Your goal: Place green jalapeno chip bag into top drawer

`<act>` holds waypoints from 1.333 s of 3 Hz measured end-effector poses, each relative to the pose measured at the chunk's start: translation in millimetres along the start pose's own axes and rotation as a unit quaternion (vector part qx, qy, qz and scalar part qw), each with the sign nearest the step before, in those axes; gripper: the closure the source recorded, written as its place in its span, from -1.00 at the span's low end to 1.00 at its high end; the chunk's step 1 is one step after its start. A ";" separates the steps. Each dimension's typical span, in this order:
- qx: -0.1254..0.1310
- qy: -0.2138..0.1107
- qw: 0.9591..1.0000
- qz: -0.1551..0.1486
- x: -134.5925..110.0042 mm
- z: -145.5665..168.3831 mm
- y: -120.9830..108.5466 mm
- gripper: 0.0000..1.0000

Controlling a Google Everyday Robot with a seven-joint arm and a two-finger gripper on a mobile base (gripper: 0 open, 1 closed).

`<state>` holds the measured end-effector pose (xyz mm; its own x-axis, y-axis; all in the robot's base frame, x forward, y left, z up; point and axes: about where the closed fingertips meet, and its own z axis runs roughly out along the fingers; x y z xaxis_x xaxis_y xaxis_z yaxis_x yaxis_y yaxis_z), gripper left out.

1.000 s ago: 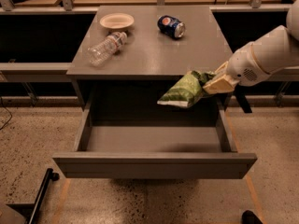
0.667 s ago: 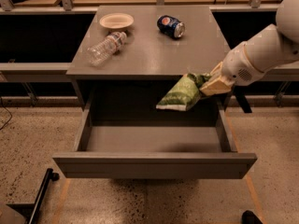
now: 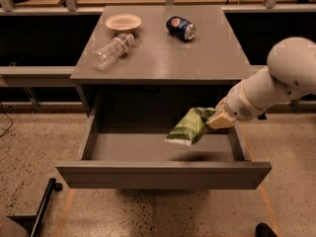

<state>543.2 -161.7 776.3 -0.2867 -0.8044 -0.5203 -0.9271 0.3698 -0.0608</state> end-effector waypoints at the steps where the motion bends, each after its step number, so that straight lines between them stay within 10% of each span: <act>1: -0.001 0.012 1.000 0.026 32.4 41.6 10.0 0.66; 4: 0.023 -0.018 0.998 0.058 50.9 91.1 -9.7 -0.76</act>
Offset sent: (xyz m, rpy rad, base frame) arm 0.0054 -0.0192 -0.1434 0.0217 0.0753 -0.1712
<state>559.5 -163.8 672.8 -0.3825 -0.7373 -0.5568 -0.8756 0.4817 -0.0362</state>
